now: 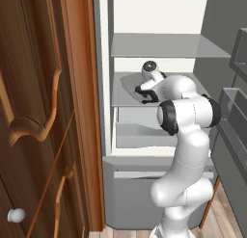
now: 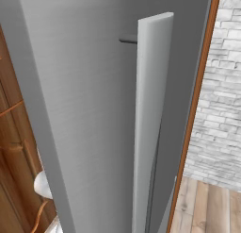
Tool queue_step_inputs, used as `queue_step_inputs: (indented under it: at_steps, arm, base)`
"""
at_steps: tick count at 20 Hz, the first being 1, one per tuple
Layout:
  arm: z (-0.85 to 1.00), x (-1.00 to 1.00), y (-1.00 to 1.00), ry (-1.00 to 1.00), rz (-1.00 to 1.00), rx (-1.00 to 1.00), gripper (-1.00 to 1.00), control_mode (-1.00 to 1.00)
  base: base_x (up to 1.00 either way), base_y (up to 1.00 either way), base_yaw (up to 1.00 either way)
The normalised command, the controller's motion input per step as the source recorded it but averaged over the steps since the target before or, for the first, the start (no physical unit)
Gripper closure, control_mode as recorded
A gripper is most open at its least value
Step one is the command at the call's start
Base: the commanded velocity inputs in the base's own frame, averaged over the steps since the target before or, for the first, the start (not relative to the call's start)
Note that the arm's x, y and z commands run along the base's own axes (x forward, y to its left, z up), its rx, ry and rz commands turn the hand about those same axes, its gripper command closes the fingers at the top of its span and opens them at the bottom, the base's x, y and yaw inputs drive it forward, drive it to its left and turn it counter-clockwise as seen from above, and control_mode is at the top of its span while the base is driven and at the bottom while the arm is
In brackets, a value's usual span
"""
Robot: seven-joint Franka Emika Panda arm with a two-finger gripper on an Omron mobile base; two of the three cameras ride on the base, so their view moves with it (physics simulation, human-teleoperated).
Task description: Place two dumplings into each of the tupperware containers and then place the containers in the fridge.
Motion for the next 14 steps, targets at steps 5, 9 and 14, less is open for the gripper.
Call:
queue_step_inputs:
  at_steps: [5,9,14]
  arm:
    - [0.28,-0.48,-0.22,-0.48,0.08,0.21,-1.00,-1.00]
    - [0.74,-0.86,-0.01,-0.37,0.06,0.08,-1.00,-1.00]
    - [0.95,-0.98,0.11,-0.05,0.15,-0.08,-1.00,-1.00]
  base:
    - [0.00,0.00,0.00]
    - [0.00,0.00,0.00]
    - [0.00,0.00,0.00]
